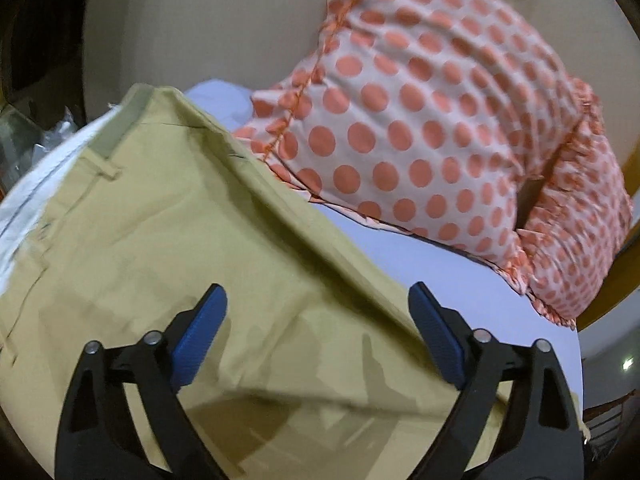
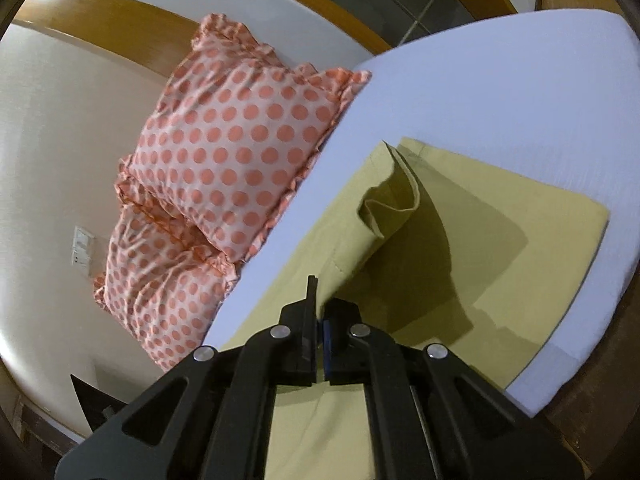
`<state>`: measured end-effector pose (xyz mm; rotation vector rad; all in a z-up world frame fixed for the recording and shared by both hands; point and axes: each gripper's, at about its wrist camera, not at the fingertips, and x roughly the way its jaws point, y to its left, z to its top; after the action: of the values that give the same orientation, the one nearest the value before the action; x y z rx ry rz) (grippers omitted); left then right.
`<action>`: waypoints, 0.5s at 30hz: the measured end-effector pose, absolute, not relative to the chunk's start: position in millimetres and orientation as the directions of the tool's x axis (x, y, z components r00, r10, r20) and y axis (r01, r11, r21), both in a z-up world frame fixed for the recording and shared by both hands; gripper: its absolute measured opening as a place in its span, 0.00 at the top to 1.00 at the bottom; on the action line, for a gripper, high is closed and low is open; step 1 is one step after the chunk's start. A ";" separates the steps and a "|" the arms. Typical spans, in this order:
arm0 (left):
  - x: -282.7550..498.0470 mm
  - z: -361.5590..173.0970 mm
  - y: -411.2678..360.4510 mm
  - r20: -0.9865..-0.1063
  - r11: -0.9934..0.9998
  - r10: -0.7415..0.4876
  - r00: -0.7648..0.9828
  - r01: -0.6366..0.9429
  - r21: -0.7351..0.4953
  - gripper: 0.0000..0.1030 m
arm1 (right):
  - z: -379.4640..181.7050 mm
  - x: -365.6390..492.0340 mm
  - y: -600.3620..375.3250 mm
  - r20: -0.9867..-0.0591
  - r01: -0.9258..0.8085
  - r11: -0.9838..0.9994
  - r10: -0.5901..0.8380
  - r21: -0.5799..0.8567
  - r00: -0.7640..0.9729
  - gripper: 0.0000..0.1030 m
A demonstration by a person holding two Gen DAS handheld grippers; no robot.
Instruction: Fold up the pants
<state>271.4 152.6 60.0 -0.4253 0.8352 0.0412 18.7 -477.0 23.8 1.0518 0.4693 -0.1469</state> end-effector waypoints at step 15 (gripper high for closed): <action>179.8 90.2 178.0 -0.649 0.895 -0.134 0.749 -0.189 -0.403 0.96 | 53.1 -5.7 -488.7 -0.361 0.299 0.511 0.025 0.806 0.932 0.98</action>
<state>179.8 178.0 90.2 -0.4715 0.7304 0.0314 -5.7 -488.7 53.1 1.0268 0.3490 -0.1688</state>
